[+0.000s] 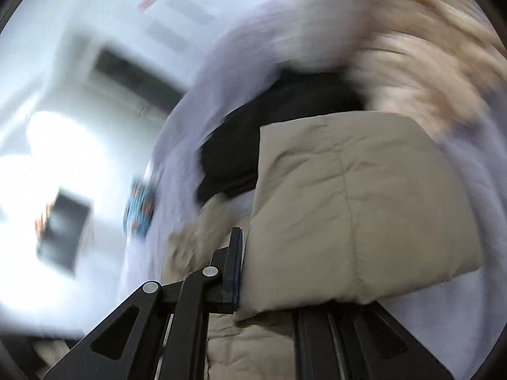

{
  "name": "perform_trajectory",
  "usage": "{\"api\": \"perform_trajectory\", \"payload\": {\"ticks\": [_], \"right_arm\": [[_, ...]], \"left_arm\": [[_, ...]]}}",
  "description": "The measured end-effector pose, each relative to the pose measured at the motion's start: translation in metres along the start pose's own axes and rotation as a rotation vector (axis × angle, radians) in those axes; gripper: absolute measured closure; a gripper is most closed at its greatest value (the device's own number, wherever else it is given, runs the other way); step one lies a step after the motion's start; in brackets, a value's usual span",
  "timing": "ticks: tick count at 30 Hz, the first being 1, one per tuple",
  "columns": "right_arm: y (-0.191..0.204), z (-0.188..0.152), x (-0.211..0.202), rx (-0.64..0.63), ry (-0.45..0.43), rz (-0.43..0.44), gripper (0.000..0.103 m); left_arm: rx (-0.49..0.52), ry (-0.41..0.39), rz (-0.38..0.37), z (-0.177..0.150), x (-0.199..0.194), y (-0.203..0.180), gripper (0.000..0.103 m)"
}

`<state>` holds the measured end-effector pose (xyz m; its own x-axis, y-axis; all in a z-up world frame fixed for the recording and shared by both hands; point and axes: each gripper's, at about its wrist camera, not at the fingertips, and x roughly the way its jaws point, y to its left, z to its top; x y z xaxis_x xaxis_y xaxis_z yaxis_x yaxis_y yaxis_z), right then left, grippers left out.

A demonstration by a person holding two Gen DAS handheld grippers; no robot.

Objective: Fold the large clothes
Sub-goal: 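Fold the other side and sleeve over the body with the right tool, release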

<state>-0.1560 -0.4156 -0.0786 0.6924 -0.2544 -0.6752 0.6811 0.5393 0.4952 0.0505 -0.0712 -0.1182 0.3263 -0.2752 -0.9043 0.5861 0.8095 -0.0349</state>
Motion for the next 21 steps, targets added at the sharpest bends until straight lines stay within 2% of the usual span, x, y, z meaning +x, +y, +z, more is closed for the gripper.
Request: {"api": "perform_trajectory", "payload": {"ticks": [3, 5, 6, 7, 11, 14, 16, 17, 18, 20, 21], "right_arm": [[0.078, -0.031, 0.052, -0.22, 0.091, 0.002, 0.092], [0.111, -0.056, 0.09, -0.29, 0.164, 0.0, 0.092], [0.126, -0.084, 0.125, -0.321, 0.233, -0.023, 0.092], [0.126, -0.084, 0.125, -0.321, 0.233, -0.023, 0.092], [0.12, -0.125, 0.172, -0.307, 0.338, -0.081, 0.091], [0.104, -0.142, 0.191, -0.282, 0.387, -0.136, 0.087], [0.098, -0.146, 0.196, -0.256, 0.412, -0.145, 0.063], [0.098, -0.142, 0.196, -0.223, 0.421, -0.117, 0.036], [0.098, -0.142, 0.196, -0.223, 0.421, -0.117, 0.021], [0.099, -0.137, 0.177, -0.15, 0.425, -0.038, 0.021], [0.099, -0.137, 0.177, -0.15, 0.425, -0.038, 0.021]], "left_arm": [[-0.024, -0.026, 0.033, 0.003, 0.001, 0.025, 0.0], [-0.05, -0.03, 0.047, 0.005, 0.003, 0.041, 0.0], [-0.062, -0.03, 0.045, 0.005, 0.005, 0.048, 0.0], [-0.071, -0.03, 0.043, 0.005, 0.006, 0.054, 0.0], [-0.085, -0.029, 0.03, 0.002, 0.014, 0.067, 0.0], [-0.084, -0.019, 0.015, 0.002, 0.022, 0.067, 0.0], [-0.086, -0.012, -0.001, 0.003, 0.026, 0.065, 0.0], [-0.085, -0.005, -0.012, 0.005, 0.029, 0.063, 0.0], [-0.084, -0.001, -0.018, 0.005, 0.031, 0.061, 0.0], [-0.08, 0.002, -0.031, 0.008, 0.034, 0.057, 0.0], [-0.078, 0.004, -0.041, 0.01, 0.035, 0.055, 0.0]]}}
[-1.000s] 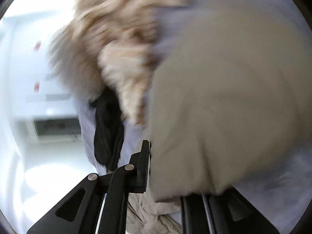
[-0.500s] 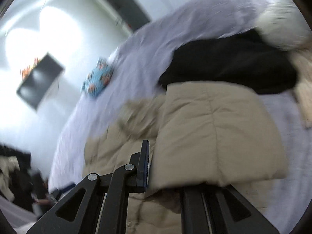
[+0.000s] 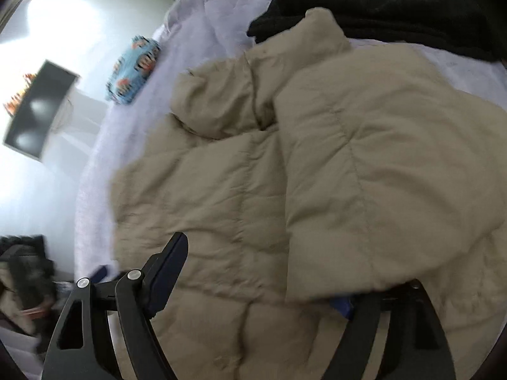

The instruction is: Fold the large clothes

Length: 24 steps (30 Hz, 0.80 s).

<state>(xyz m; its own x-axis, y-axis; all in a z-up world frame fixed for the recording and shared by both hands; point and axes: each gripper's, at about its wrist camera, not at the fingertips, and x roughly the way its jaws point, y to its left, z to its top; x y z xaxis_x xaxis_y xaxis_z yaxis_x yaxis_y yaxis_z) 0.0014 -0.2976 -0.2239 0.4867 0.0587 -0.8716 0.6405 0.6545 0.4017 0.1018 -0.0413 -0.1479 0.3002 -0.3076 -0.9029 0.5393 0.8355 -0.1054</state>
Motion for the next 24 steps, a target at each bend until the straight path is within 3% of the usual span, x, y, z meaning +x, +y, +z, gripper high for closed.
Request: {"api": "perform_trajectory", "payload": {"ticks": [2, 7, 8, 9, 10, 12, 14, 17, 18, 19, 20, 21, 24], "right_arm": [[-0.012, -0.007, -0.019, 0.068, -0.03, 0.039, 0.021], [-0.063, -0.004, -0.049, 0.267, -0.137, 0.022, 0.025], [-0.073, 0.001, -0.052, 0.304, -0.162, 0.047, 0.048], [-0.079, 0.006, -0.053, 0.33, -0.183, 0.073, 0.078], [-0.08, 0.014, -0.05, 0.339, -0.19, 0.073, 0.084], [-0.066, 0.024, -0.046, 0.279, -0.205, 0.063, 0.085], [-0.035, 0.031, -0.039, 0.162, -0.2, 0.049, 0.085], [0.022, 0.025, -0.019, -0.06, -0.116, 0.053, 0.084], [0.036, 0.021, -0.01, -0.103, -0.085, 0.038, 0.078], [0.055, 0.009, 0.01, -0.171, 0.001, -0.007, 0.067], [0.055, 0.009, 0.01, -0.171, 0.001, -0.007, 0.037], [0.06, -0.001, 0.022, -0.188, 0.058, -0.033, 0.023], [0.05, -0.023, 0.019, -0.154, 0.116, 0.007, 0.023]], "left_arm": [[-0.002, 0.001, -0.016, 0.003, 0.002, -0.003, 0.0], [-0.022, 0.002, -0.046, 0.012, 0.005, 0.001, 0.0], [-0.029, -0.002, -0.05, 0.013, 0.004, 0.003, 0.0], [-0.04, -0.009, -0.058, 0.015, 0.001, 0.007, 0.0], [-0.048, -0.014, -0.065, 0.017, -0.001, 0.011, 0.0], [-0.062, -0.02, -0.079, 0.019, -0.006, 0.02, 0.0], [-0.077, -0.031, -0.094, 0.022, -0.012, 0.031, 0.0], [-0.113, -0.04, -0.127, 0.025, -0.018, 0.044, 0.0], [-0.131, -0.039, -0.138, 0.027, -0.019, 0.049, 0.0], [-0.148, -0.032, -0.142, 0.028, -0.018, 0.052, 0.0], [-0.162, -0.024, -0.144, 0.029, -0.017, 0.053, 0.0], [-0.173, -0.014, -0.158, 0.031, -0.015, 0.054, 0.0], [-0.144, 0.012, -0.211, 0.033, -0.01, 0.041, 0.0]]}}
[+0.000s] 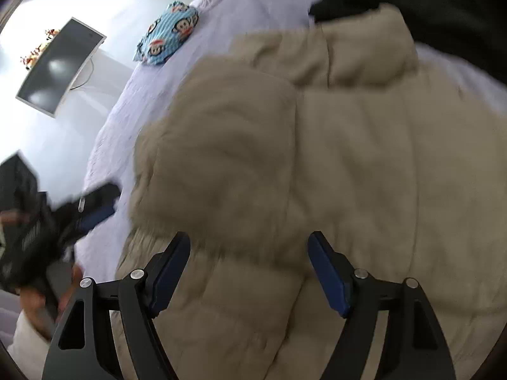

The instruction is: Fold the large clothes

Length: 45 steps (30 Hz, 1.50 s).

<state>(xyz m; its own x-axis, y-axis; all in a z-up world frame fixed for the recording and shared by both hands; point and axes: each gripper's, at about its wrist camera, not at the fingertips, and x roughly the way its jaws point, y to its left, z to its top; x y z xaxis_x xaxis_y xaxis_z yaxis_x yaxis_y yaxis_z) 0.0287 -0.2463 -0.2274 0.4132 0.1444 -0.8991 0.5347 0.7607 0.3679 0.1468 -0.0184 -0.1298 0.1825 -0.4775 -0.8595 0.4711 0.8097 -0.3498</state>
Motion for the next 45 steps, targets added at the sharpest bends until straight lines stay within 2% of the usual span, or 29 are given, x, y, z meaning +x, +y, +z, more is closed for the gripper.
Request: {"api": "perform_trajectory", "payload": {"ticks": [1, 2, 4, 6, 9, 11, 13, 14, 15, 16, 18, 21, 22, 25, 29, 32, 34, 35, 36, 38, 40, 43, 45], "right_arm": [[-0.005, -0.005, -0.003, 0.016, 0.006, 0.004, 0.023], [-0.03, -0.02, -0.02, 0.08, -0.002, -0.005, 0.023], [-0.039, -0.023, -0.025, 0.105, -0.009, -0.013, 0.023], [-0.081, -0.041, -0.051, 0.215, -0.035, -0.042, 0.023], [-0.143, -0.057, -0.084, 0.41, -0.092, -0.03, 0.023], [-0.189, -0.068, -0.1, 0.581, -0.165, 0.021, 0.023], [-0.201, -0.07, -0.103, 0.628, -0.191, 0.038, 0.025], [-0.22, -0.071, -0.109, 0.7, -0.248, 0.054, 0.046], [-0.22, -0.071, -0.109, 0.7, -0.248, 0.054, 0.086], [-0.226, -0.067, -0.109, 0.709, -0.25, 0.042, 0.094], [-0.229, -0.058, -0.108, 0.683, -0.254, 0.048, 0.094], [-0.219, -0.042, -0.093, 0.582, -0.221, -0.002, 0.094], [-0.218, -0.04, -0.079, 0.57, -0.195, -0.028, 0.094], [-0.221, -0.049, -0.074, 0.592, -0.204, -0.024, 0.094], [-0.223, -0.054, -0.08, 0.602, -0.215, -0.019, 0.094], [-0.219, -0.055, -0.093, 0.588, -0.178, -0.043, 0.091], [-0.216, -0.058, -0.098, 0.589, -0.161, -0.041, 0.072], [-0.215, -0.061, -0.103, 0.587, -0.149, -0.025, 0.051], [-0.21, -0.062, -0.107, 0.58, -0.144, -0.011, 0.038], [-0.195, -0.067, -0.123, 0.526, -0.142, -0.013, 0.038], [-0.179, -0.07, -0.142, 0.436, -0.174, -0.061, 0.04], [-0.161, -0.064, -0.163, 0.306, -0.25, -0.208, 0.081], [-0.163, -0.051, -0.16, 0.285, -0.262, -0.253, 0.083]], "left_arm": [[0.017, 0.011, -0.015, -0.001, 0.004, -0.006, 0.0], [0.035, 0.023, -0.027, -0.002, 0.008, -0.013, 0.0], [0.077, 0.041, -0.046, -0.005, 0.021, -0.028, 0.0], [0.103, 0.057, -0.053, -0.005, 0.039, -0.042, 0.006], [0.107, 0.1, -0.07, -0.003, 0.064, -0.056, 0.035], [0.11, 0.129, -0.096, -0.003, 0.075, -0.065, 0.08], [0.121, 0.125, -0.095, -0.004, 0.075, -0.071, 0.088], [0.133, 0.109, -0.093, -0.006, 0.071, -0.073, 0.088], [0.161, 0.088, -0.085, -0.01, 0.064, -0.074, 0.088], [0.177, 0.082, -0.078, -0.014, 0.061, -0.074, 0.088], [0.2, 0.098, -0.04, -0.024, 0.062, -0.068, 0.088], [0.24, 0.119, 0.019, -0.035, 0.075, -0.059, 0.088], [0.243, 0.117, 0.023, -0.035, 0.077, -0.059, 0.088], [0.236, 0.106, 0.044, -0.032, 0.076, -0.061, 0.088], [0.255, 0.043, 0.111, -0.025, 0.053, -0.061, 0.088], [0.249, 0.002, 0.184, -0.017, 0.037, -0.054, 0.088], [0.233, -0.013, 0.189, -0.011, 0.025, -0.046, 0.088], [0.226, -0.022, 0.182, -0.008, 0.02, -0.043, 0.088], [0.223, -0.038, 0.168, -0.005, 0.012, -0.043, 0.088], [0.236, -0.054, 0.139, -0.001, 0.005, -0.048, 0.088], [0.255, -0.035, 0.098, 0.002, 0.009, -0.063, 0.088], [0.316, 0.004, 0.085, 0.0, 0.028, -0.084, 0.088], [0.36, 0.017, 0.13, -0.004, 0.047, -0.098, 0.088]]}}
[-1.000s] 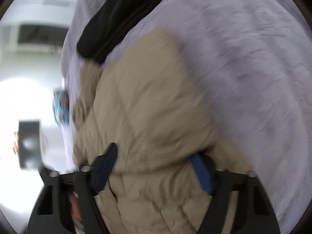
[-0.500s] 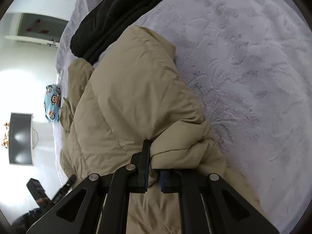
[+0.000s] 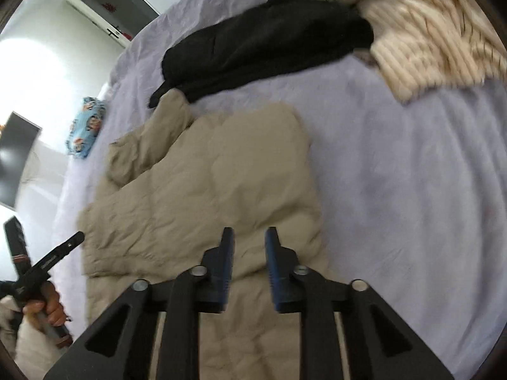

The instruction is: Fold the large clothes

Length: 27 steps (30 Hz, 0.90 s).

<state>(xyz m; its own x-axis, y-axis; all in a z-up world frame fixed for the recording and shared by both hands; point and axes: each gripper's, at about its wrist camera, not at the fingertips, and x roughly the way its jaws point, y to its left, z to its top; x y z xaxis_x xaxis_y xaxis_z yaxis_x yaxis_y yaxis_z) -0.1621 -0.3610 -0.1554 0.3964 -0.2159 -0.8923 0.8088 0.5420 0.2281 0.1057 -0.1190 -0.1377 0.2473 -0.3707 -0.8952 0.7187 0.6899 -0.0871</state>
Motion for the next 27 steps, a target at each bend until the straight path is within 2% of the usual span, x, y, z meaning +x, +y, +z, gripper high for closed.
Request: {"api": "perform_trajectory", "payload": {"ticks": [3, 5, 6, 7, 10, 14, 15, 20, 22, 23, 24, 27], "right_arm": [[-0.007, 0.009, 0.02, -0.02, 0.033, -0.035, 0.085], [-0.015, 0.005, 0.04, -0.035, 0.076, -0.074, 0.086], [-0.021, 0.003, 0.049, -0.033, 0.096, -0.08, 0.092], [-0.027, 0.0, 0.054, -0.032, 0.101, -0.081, 0.093], [-0.035, -0.002, 0.068, -0.033, 0.086, -0.082, 0.093], [-0.033, 0.0, 0.062, -0.021, 0.095, -0.099, 0.093], [-0.033, 0.0, 0.057, -0.02, 0.096, -0.102, 0.089], [-0.037, -0.011, 0.021, 0.025, 0.094, -0.067, 0.086], [-0.041, -0.02, 0.009, 0.05, 0.105, -0.058, 0.076], [-0.043, -0.026, 0.004, 0.061, 0.111, -0.055, 0.066], [-0.044, -0.032, -0.001, 0.07, 0.116, -0.051, 0.06], [-0.045, -0.051, -0.01, 0.084, 0.134, -0.04, 0.06]], "left_arm": [[0.002, 0.063, 0.073, -0.005, 0.04, -0.003, 0.088], [-0.008, 0.066, 0.065, -0.01, 0.051, 0.003, 0.088], [-0.01, 0.063, 0.058, -0.011, 0.055, 0.006, 0.088], [-0.013, 0.064, 0.049, -0.01, 0.058, 0.007, 0.088], [-0.012, 0.061, 0.041, -0.008, 0.064, 0.007, 0.088], [-0.028, 0.059, 0.065, -0.007, 0.056, 0.005, 0.088], [-0.027, 0.054, 0.078, -0.007, 0.05, 0.005, 0.088], [-0.035, 0.047, 0.102, -0.018, 0.02, 0.006, 0.088], [-0.045, 0.052, 0.107, -0.027, 0.007, 0.006, 0.088], [-0.053, 0.059, 0.105, -0.034, 0.0, 0.007, 0.088], [-0.056, 0.063, 0.103, -0.039, -0.005, 0.008, 0.088], [-0.065, 0.07, 0.116, -0.059, -0.022, 0.008, 0.088]]}}
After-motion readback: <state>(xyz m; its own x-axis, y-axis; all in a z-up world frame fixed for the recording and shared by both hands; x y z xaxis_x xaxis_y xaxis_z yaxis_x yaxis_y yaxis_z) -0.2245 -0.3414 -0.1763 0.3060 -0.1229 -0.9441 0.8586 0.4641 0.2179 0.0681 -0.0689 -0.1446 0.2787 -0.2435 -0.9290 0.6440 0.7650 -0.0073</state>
